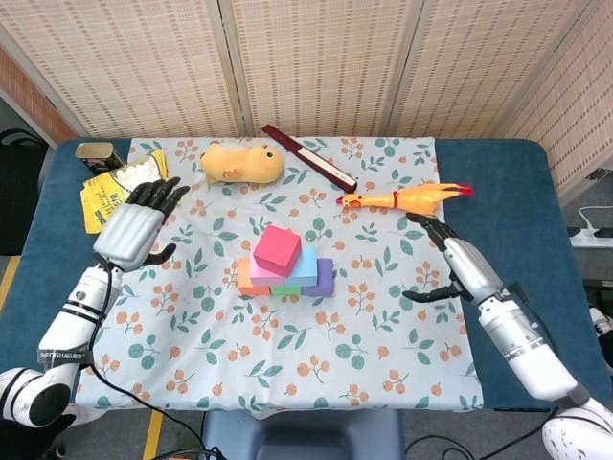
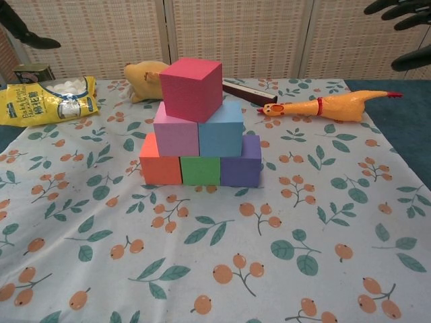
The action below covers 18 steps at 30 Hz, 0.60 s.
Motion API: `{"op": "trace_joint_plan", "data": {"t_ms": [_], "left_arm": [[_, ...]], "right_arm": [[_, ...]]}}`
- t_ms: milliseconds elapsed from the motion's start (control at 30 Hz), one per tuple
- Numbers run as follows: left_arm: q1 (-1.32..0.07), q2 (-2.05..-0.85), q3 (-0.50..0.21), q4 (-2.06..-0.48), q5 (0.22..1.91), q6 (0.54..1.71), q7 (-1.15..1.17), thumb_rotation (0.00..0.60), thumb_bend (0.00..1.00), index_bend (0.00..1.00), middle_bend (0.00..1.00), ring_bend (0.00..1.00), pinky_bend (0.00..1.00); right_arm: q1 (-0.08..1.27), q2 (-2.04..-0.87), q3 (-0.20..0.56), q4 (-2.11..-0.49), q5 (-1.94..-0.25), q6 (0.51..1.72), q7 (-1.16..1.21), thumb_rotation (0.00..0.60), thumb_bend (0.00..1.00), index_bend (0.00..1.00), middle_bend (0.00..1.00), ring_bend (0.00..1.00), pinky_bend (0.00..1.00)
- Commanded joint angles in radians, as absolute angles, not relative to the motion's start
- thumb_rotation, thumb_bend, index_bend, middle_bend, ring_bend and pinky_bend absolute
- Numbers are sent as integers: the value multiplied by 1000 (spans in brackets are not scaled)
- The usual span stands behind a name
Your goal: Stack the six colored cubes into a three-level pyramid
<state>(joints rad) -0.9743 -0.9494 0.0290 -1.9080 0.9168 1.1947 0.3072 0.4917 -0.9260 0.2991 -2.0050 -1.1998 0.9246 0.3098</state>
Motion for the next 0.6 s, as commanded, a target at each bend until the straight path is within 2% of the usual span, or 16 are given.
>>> {"op": "trace_joint_plan", "data": {"t_ms": [33, 267, 600], "left_arm": [[-850, -986, 73, -1851, 1051, 1318, 289, 600, 324, 56, 11, 0, 93], [-699, -1034, 129, -1814, 1205, 1412, 291, 600, 324, 87, 25, 0, 93], [-606, -1028, 114, -1813, 1329, 1417, 231, 600, 324, 87, 25, 0, 93]], "right_arm": [[560, -1007, 304, -2016, -1121, 913, 210, 600, 0, 0, 59, 0, 0], [692, -1211, 341, -1991, -910, 981, 35, 600, 0, 0, 51, 0, 0], [880, -1483, 382, -1884, -667, 1107, -202, 600, 0, 0, 52, 0, 0]]}}
